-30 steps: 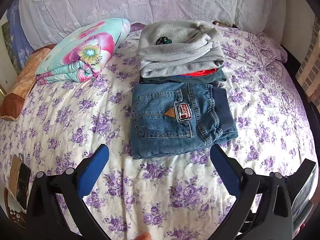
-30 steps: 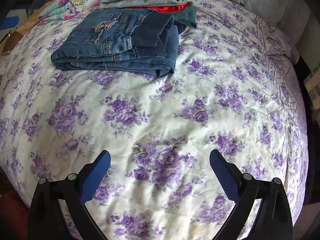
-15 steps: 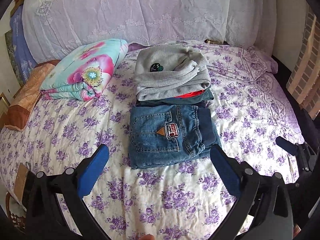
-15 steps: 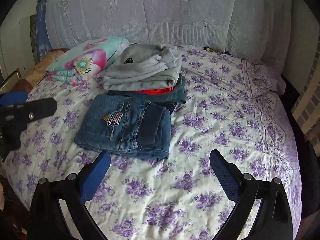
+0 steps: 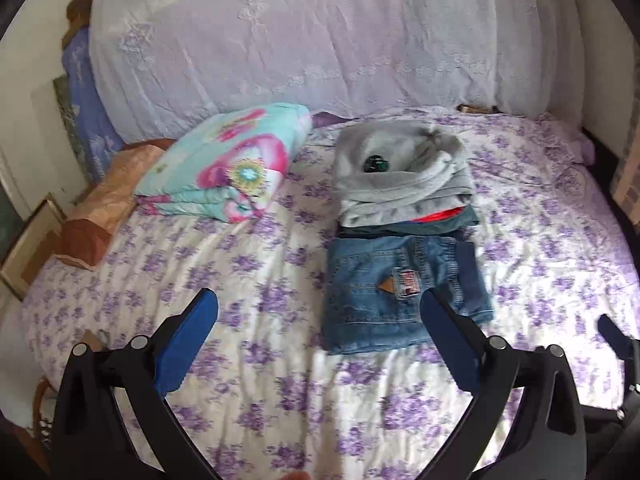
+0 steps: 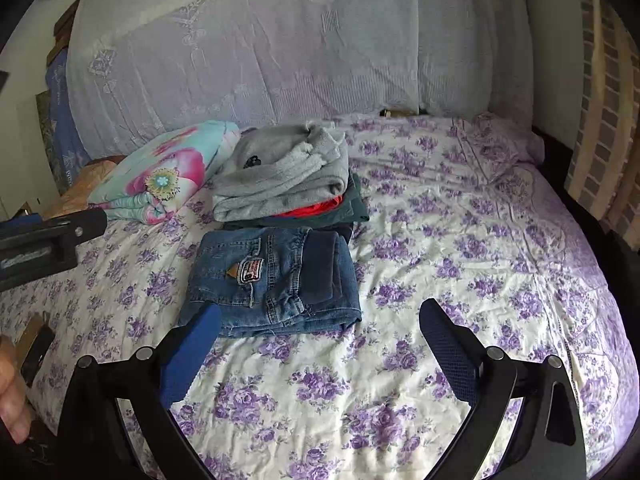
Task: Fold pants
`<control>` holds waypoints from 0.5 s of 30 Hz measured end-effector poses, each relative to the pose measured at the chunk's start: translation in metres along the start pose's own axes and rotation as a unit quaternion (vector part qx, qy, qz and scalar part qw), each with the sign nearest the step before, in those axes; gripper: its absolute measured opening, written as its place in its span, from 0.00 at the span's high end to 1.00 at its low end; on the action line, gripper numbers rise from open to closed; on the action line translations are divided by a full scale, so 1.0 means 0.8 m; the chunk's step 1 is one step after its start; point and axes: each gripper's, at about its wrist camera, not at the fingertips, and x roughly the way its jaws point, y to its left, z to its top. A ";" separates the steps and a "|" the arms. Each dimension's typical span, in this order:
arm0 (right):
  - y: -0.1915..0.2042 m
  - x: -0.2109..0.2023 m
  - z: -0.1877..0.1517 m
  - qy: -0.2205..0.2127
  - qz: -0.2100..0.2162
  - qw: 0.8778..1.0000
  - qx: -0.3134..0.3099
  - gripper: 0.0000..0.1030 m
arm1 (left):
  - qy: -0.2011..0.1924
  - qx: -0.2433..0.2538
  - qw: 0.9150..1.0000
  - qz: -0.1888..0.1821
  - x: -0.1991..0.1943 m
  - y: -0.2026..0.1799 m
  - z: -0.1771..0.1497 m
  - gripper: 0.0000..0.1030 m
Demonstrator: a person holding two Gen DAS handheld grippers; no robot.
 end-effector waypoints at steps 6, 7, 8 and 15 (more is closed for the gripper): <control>0.012 -0.024 -0.022 -0.094 -0.123 0.986 -0.058 0.03 | 0.033 0.016 0.996 0.087 0.007 0.015 -0.023 0.04; 0.011 -0.009 -0.026 -0.041 -0.084 0.994 -0.061 0.03 | 0.068 0.006 0.996 0.054 0.015 0.019 -0.030 0.04; 0.011 0.006 -0.034 0.011 -0.046 0.997 -0.054 0.03 | 0.097 -0.002 0.995 0.025 0.023 0.020 -0.037 0.04; 0.014 0.008 -0.054 0.085 0.012 0.996 -0.034 0.03 | 0.220 0.015 0.975 -0.037 0.056 0.001 -0.109 0.04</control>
